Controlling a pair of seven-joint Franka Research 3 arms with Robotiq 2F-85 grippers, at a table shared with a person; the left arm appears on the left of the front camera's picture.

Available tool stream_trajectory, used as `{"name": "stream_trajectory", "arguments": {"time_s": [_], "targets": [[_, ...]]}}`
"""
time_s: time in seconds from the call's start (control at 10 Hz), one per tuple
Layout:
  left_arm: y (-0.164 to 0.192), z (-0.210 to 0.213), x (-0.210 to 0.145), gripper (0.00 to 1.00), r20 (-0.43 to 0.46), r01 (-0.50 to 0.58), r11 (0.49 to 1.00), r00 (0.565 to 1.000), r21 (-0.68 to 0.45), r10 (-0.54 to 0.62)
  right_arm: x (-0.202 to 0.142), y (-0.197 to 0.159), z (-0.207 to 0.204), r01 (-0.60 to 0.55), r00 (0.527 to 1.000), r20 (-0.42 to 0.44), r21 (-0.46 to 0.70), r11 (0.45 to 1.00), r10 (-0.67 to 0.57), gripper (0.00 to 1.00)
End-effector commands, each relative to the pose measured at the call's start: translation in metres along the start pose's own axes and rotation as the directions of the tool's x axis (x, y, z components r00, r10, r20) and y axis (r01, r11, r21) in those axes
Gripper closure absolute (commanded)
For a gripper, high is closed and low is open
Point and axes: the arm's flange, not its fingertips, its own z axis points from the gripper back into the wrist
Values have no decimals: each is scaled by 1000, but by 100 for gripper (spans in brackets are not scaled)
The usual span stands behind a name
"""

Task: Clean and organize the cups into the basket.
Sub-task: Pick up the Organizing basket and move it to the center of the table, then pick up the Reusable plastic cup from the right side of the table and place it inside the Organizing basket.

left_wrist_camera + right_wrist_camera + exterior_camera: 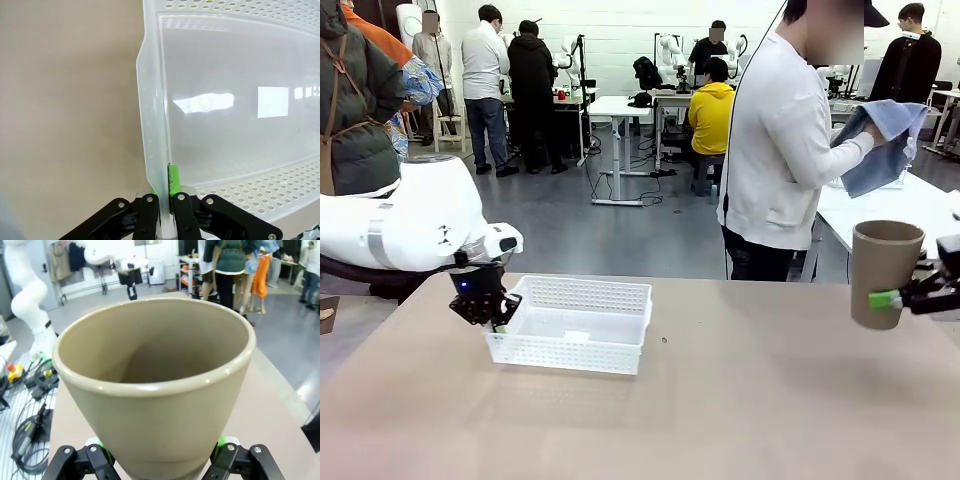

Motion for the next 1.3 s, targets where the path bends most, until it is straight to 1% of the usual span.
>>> {"name": "stream_trajectory", "arguments": {"time_s": [0.0, 0.2, 0.3, 0.5, 0.7, 0.9, 1.2], "targets": [[-44, 1, 14, 100, 40, -26, 998, 999, 61, 24, -19, -5, -14, -27, 1000, -2, 35, 999, 27, 100], [-95, -1, 15, 100, 94, -41, 989, 995, 143, 28, -19, -5, -14, -27, 1000, -2, 35, 999, 27, 100], [-121, -2, 14, 100, 94, -56, 983, 995, 175, 40, -19, -5, -14, -27, 1000, -2, 35, 999, 27, 100], [-160, -4, 7, 100, 99, -74, 976, 994, 203, 55, -19, -5, -14, -27, 1000, -2, 35, 999, 27, 100], [-189, -6, -5, 100, 95, -21, 979, 995, 205, 1, -19, -5, -14, -27, 1000, -2, 35, 999, 27, 100], [-198, -3, -15, 100, 87, 13, 983, 996, 184, -29, -19, -5, -14, -27, 1000, -2, 35, 999, 27, 100], [-188, 12, -33, 100, 104, 42, 987, 993, 155, -59, -19, -5, -14, -27, 1000, -2, 35, 999, 27, 100]]}}
